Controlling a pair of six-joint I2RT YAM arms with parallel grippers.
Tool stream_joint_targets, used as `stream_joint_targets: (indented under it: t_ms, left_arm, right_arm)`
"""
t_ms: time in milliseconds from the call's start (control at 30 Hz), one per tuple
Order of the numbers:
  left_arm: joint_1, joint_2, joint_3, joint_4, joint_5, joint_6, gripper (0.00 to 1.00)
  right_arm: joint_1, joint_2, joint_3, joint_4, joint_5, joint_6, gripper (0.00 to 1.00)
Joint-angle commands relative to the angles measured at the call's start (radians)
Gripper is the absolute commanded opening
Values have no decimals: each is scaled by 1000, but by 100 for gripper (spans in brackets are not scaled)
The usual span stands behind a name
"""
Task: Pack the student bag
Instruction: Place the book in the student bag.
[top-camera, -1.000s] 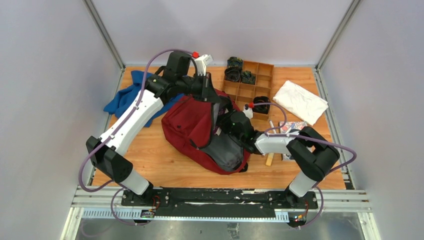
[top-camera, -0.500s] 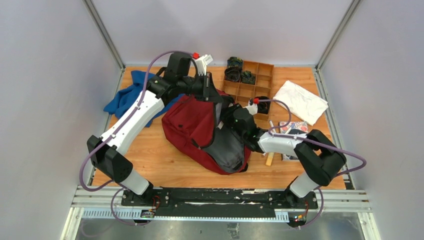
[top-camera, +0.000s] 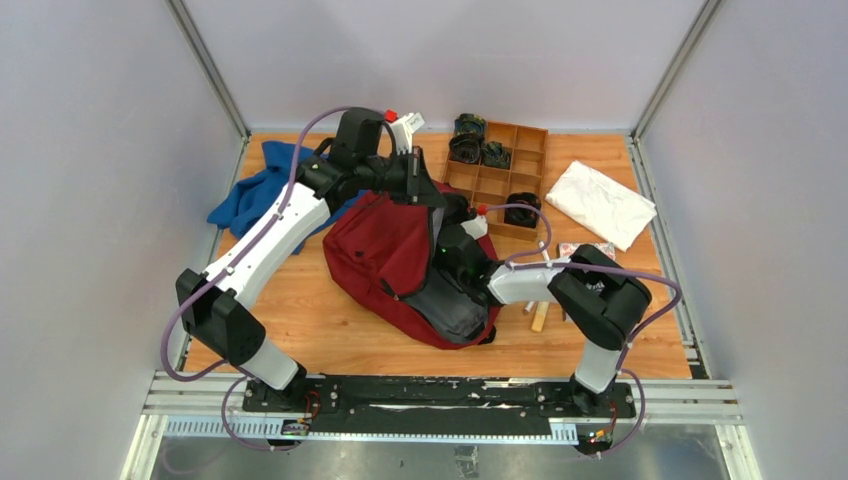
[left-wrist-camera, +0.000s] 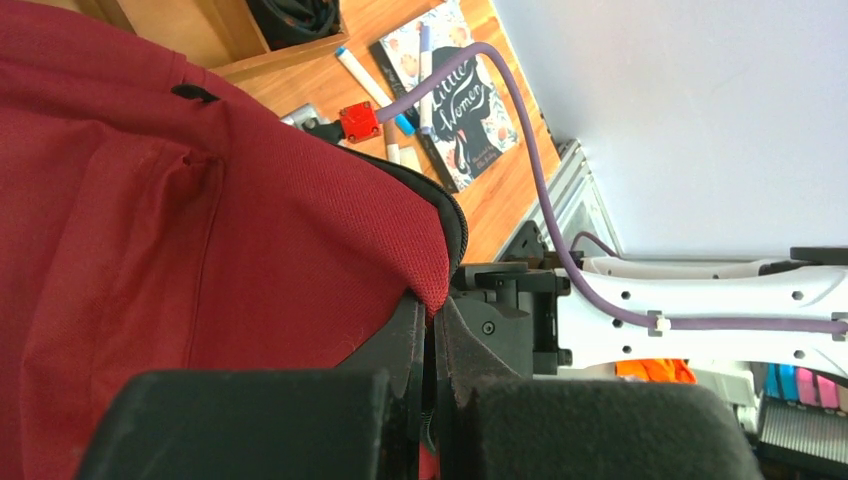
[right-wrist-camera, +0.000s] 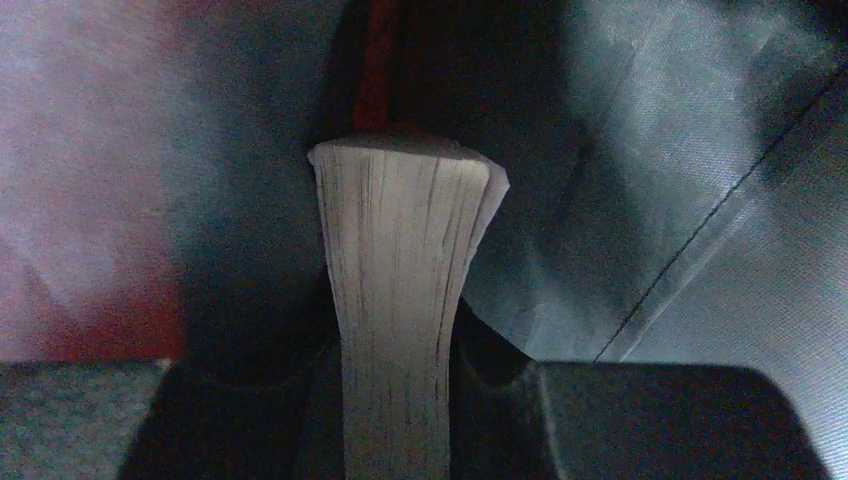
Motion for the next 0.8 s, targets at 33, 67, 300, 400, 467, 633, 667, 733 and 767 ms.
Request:
stream_joint_targets:
  t_ms: [33, 67, 300, 400, 467, 633, 667, 733, 767]
  left_arm:
    - [10, -39, -17, 56, 9, -15, 0]
    - [11, -40, -19, 57, 7, -14, 0]
    - [23, -46, -28, 51, 10, 4, 0]
    - [29, -63, -41, 42, 2, 21, 0]
    - [32, -72, -46, 38, 0, 26, 0]
    - [36, -82, -51, 40, 1, 35, 0]
    - [36, -82, -53, 42, 3, 36, 0]
    - [36, -80, -60, 49, 7, 38, 0]
    - [36, -78, -64, 52, 8, 40, 0]
  right_arm:
    - [22, 14, 3, 6, -44, -20, 5]
    - [22, 8, -12, 10, -54, -24, 10]
    - [13, -28, -103, 82, -229, -90, 85]
    - [14, -72, -145, 64, -299, -117, 96]
    - [13, -118, -145, -29, -316, -143, 97]
    - [12, -226, -157, -171, -402, -202, 99]
    - [12, -241, -157, -195, -407, -207, 99]
    - [12, -264, -159, -220, -409, -222, 94]
    - [12, -270, -162, -225, -407, -225, 90]
